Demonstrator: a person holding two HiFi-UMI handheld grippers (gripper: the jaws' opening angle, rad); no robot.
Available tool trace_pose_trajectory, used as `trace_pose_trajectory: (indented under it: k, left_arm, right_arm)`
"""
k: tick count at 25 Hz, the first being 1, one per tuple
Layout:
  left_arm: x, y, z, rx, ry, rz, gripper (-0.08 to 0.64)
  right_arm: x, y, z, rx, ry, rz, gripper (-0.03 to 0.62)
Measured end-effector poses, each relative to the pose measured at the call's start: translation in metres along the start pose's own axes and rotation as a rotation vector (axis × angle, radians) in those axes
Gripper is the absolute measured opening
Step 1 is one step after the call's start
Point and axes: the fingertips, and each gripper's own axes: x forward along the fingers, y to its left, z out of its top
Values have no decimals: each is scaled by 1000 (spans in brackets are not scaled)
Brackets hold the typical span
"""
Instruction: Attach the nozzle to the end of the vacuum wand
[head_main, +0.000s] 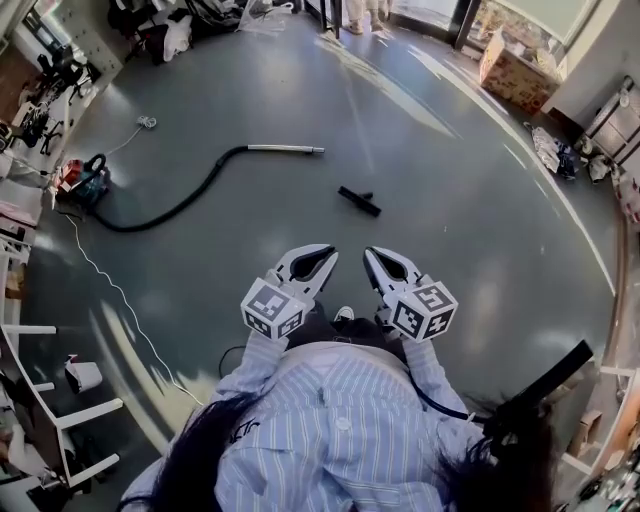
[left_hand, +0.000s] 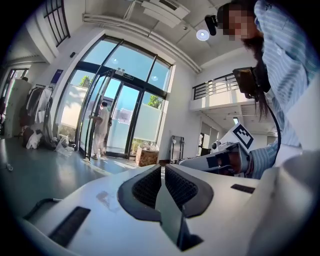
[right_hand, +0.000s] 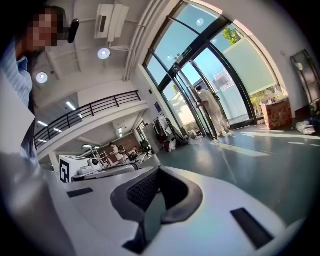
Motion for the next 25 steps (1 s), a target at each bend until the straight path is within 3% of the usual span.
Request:
trace_pose_trajectory:
  k: [11, 16, 20, 25]
  left_arm:
    - [3, 14, -6, -35, 35, 5, 28]
    - [15, 31, -9, -56, 51, 5, 28]
    - [27, 59, -11, -80, 60, 1, 28]
    - [37, 117, -2, -100, 66, -1, 28]
  right_arm:
    - [5, -14, 0, 59, -36, 40, -6]
    - [19, -27, 2, 65, -5, 43, -6]
    - [37, -34, 8, 13, -8, 42, -6]
    - [84, -44, 23, 47, -11, 46, -6]
